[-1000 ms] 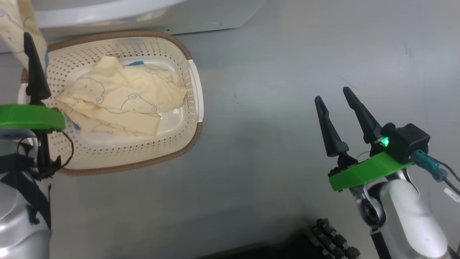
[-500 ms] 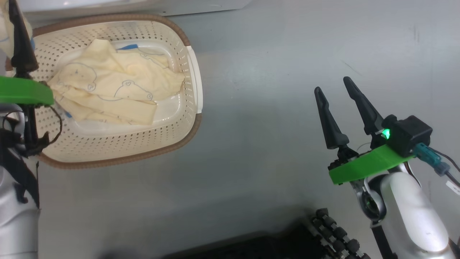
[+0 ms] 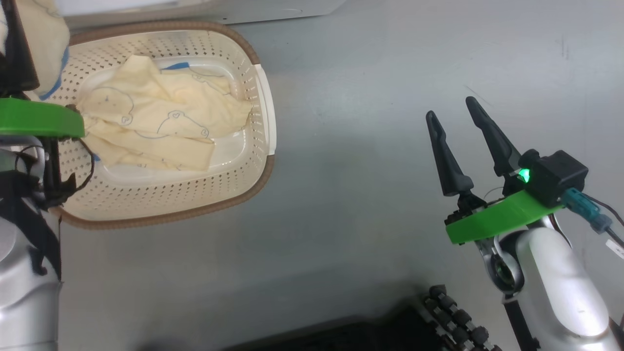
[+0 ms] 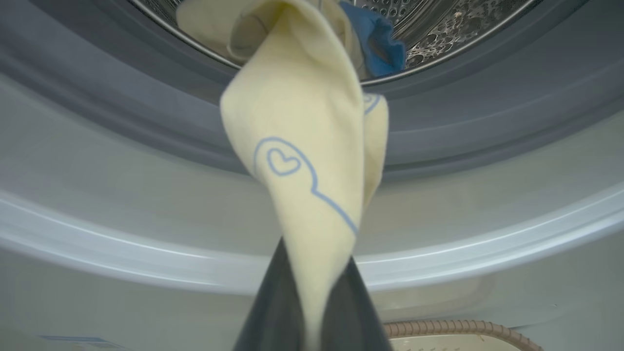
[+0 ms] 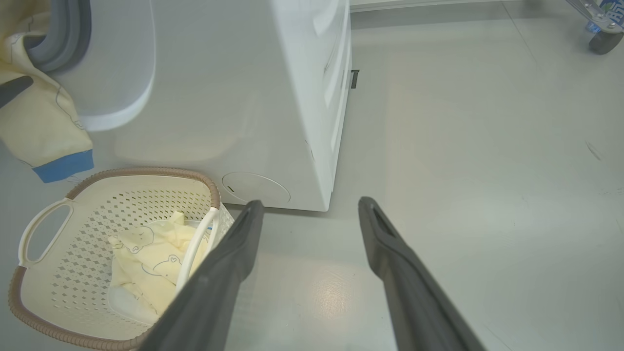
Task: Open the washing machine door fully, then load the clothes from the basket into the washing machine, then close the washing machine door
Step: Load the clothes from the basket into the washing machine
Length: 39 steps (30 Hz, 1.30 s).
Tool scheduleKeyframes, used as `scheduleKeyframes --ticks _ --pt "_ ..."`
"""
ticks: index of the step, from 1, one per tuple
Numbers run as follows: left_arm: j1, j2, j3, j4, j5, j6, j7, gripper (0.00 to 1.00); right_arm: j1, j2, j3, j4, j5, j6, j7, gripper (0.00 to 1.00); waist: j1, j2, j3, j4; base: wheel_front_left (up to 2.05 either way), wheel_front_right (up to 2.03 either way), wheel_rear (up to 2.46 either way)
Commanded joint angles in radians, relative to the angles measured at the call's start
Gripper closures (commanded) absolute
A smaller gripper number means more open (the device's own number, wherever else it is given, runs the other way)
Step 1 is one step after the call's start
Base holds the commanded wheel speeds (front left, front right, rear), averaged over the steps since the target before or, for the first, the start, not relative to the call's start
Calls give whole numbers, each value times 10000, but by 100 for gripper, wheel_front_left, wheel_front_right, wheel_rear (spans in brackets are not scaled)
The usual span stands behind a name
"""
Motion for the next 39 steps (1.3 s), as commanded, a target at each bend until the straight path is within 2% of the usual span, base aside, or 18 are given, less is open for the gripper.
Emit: scheduleKeyframes --ticks 1,12,23,31,39 --pt "401 310 146 -450 70 5 -65 100 242 -55 200 -195 -31 37 -67 0 0 0 -55 22 0 0 0" --pt "1082 305 -412 -1517 63 5 -31 100 333 0 332 -65 84 37 -67 0 0 0 -487 56 0 0 0" --pt "310 821 -612 -2571 188 13 1142 100 485 42 754 131 463 37 -67 0 0 0 -1005 -361 0 0 0" --pt "-1173 1231 -777 -1706 384 20 1724 100 654 45 1008 172 753 37 -67 0 0 0 -1184 -763 0 0 0" --pt "-2789 1258 -1120 21 672 163 1828 100 860 46 1007 194 803 37 -67 0 0 0 -1220 -948 0 0 0"
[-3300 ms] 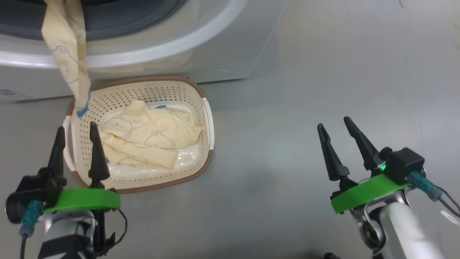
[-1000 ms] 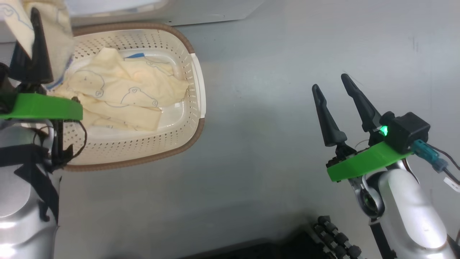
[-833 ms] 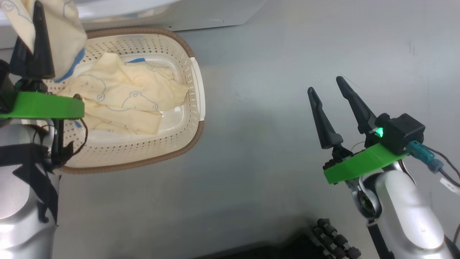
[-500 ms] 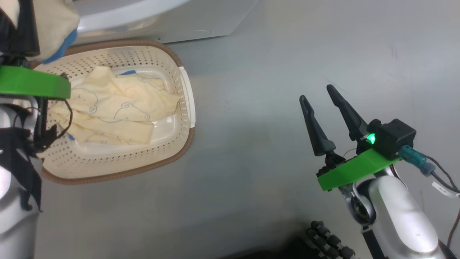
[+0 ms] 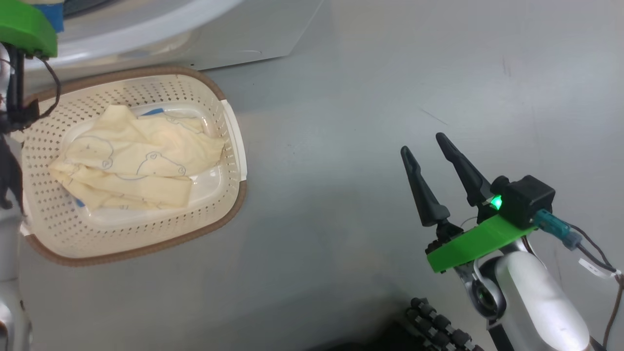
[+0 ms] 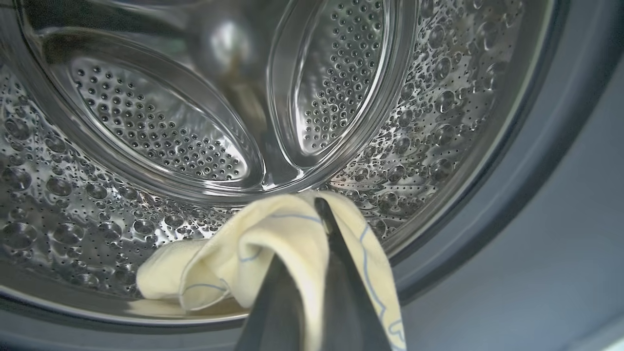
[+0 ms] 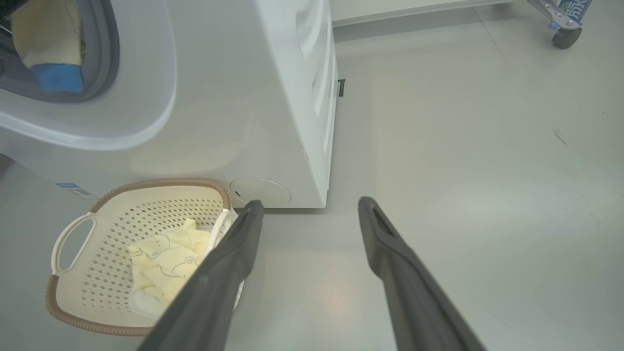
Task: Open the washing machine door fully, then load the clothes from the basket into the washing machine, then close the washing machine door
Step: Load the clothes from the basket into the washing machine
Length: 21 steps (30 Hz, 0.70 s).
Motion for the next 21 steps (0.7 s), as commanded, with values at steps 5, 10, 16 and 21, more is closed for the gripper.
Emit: scheduleKeyframes --ticks 5,10,16,21 --pt "-1293 433 37 873 256 216 -47 100 471 -4 218 -236 54 37 -67 0 0 0 -25 -35 0 0 0" --pt "-2289 458 -106 1982 360 297 -155 100 576 -3 274 -207 -8 37 -67 0 0 0 37 -93 0 0 0" --pt "-3234 498 -228 2969 460 424 -362 100 676 -3 297 -195 -69 37 -67 0 0 0 175 -207 0 0 0" --pt "-4037 672 -321 3882 521 451 -657 100 760 -3 319 -245 -102 37 -67 0 0 0 360 -388 0 0 0"
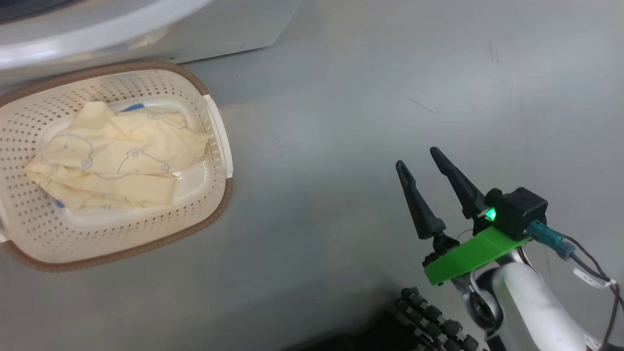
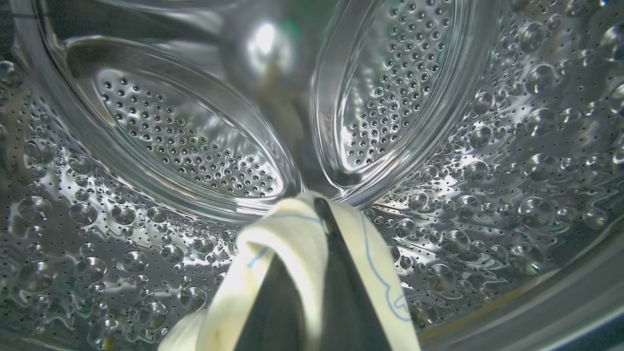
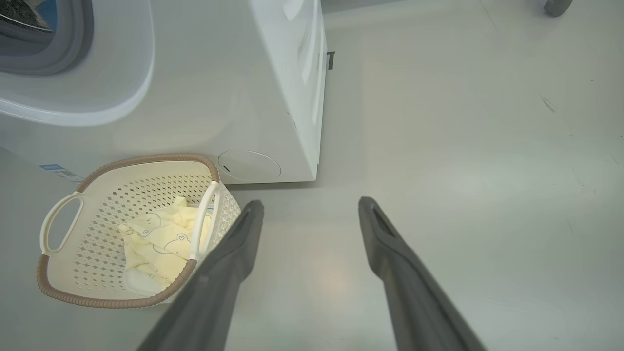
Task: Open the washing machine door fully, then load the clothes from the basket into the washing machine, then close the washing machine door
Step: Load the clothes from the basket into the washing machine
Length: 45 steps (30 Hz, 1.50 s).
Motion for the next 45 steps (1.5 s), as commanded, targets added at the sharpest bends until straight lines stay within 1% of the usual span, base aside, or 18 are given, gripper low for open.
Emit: scheduleKeyframes --ticks 1,10,13,17,20,22,24,28,29,31,33,35,36,38,39,40,41,45 --pt "-402 550 52 -218 123 73 -111 100 412 -17 197 -274 -70 37 -67 0 0 0 78 -68 0 0 0" --pt "-1682 643 -270 857 308 186 -699 100 379 -17 339 -323 78 37 -67 0 0 0 436 -354 0 0 0" --pt "-2029 614 -185 956 183 331 -963 100 349 -16 349 -344 157 37 -67 0 0 0 512 -429 0 0 0" --pt "-2290 620 -190 823 124 476 -1186 100 321 -16 378 -370 245 37 -67 0 0 0 582 -529 0 0 0" --pt "-2338 726 -186 437 102 602 -1240 100 278 -16 439 -403 304 37 -67 0 0 0 659 -635 0 0 0" --pt "-2221 818 -192 56 93 668 -1245 100 250 -16 479 -427 347 37 -67 0 0 0 705 -701 0 0 0" --pt "-1991 950 -204 3 105 742 -1247 100 252 -16 535 -432 387 37 -67 0 0 0 707 -771 0 0 0" --pt "-1824 1095 -334 807 169 761 -1165 100 343 -16 580 -392 443 37 -67 0 0 0 598 -859 0 0 0" --pt "-1907 1099 -407 1271 170 691 -902 100 387 -16 616 -341 448 37 -67 0 0 0 506 -894 0 0 0" --pt "-2007 1078 -457 1714 147 628 -553 99 420 -16 642 -289 455 37 -67 0 0 0 399 -919 0 0 0" --pt "-2092 1068 -551 2069 176 583 -283 82 454 -16 673 -267 473 37 -67 0 0 0 285 -947 0 0 0" --pt "-2210 1003 -603 2372 146 513 -7 71 490 -16 681 -251 475 37 -67 0 0 0 200 -956 0 0 0" --pt "-2210 1003 -603 2372 146 513 -7 71 490 -16 681 -251 475 37 -67 0 0 0 200 -956 0 0 0" --pt "-2313 937 -682 2638 142 437 254 54 522 -16 682 -237 473 37 -67 0 0 0 127 -957 0 0 0" --pt "-2363 887 -690 2792 105 400 439 37 535 -16 678 -234 473 37 -67 0 0 0 97 -955 0 0 0" --pt "-2410 838 -703 2949 75 372 646 7 548 -16 677 -231 474 37 -67 0 0 0 67 -954 0 0 0" --pt "-2457 797 -709 3100 41 349 856 0 561 -16 680 -230 475 37 -67 0 0 0 42 -954 0 0 0" --pt "-2582 646 -701 3424 -123 257 1326 0 593 -16 680 -231 490 37 -67 0 0 0 -24 -957 0 0 0"
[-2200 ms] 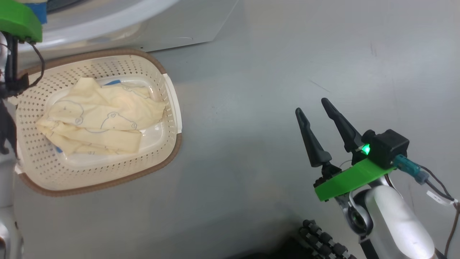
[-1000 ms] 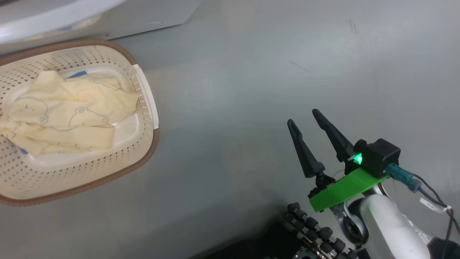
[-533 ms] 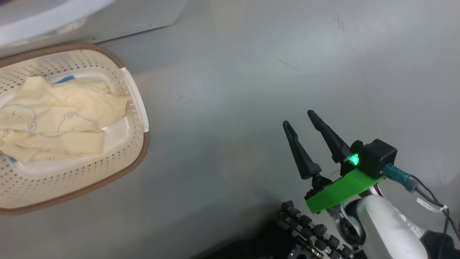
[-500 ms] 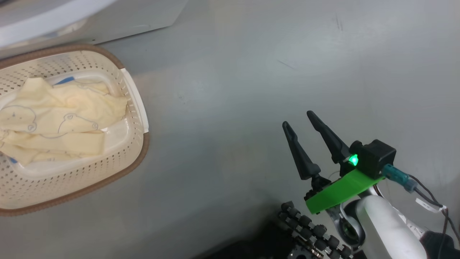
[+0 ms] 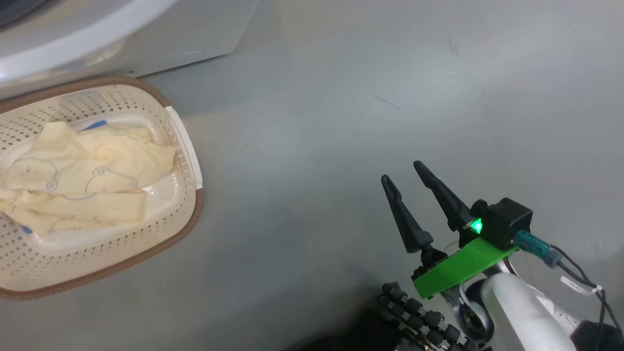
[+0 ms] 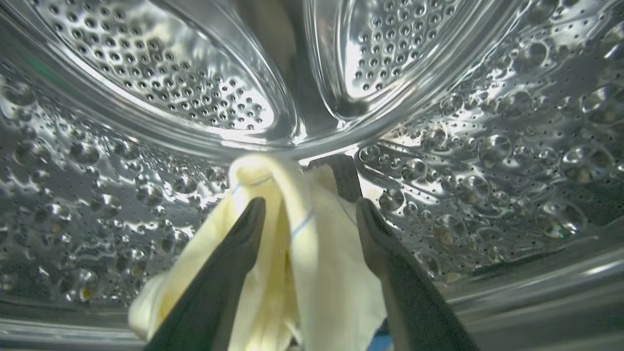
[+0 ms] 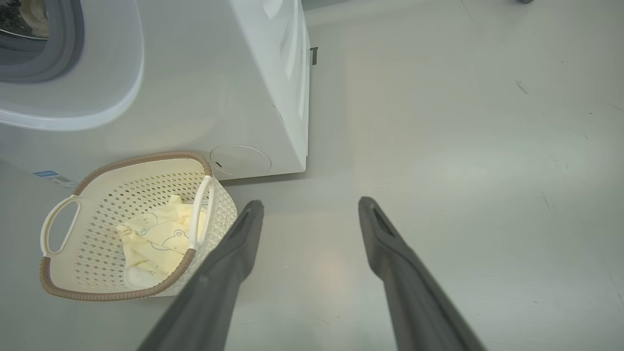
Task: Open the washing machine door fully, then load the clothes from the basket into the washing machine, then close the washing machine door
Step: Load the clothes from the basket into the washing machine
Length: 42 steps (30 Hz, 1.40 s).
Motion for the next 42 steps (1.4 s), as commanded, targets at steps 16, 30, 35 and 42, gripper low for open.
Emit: scheduleKeyframes --ticks 16,30,35,42 --pt "-287 -176 161 250 -698 90 1995 0 454 -66 81 -131 130 37 -67 0 0 0 -456 169 0 0 0" --pt "460 -904 193 213 -1133 506 701 0 380 -66 -194 -26 10 37 -67 0 0 0 -1215 778 0 0 0" --pt "847 -1196 257 222 -1356 562 174 0 361 -66 -303 29 -66 37 -67 0 0 0 -1526 1047 0 0 0" --pt "1381 -1466 318 247 -1615 496 -348 0 366 -66 -456 59 -172 37 -67 0 0 0 -1882 1329 0 0 0"
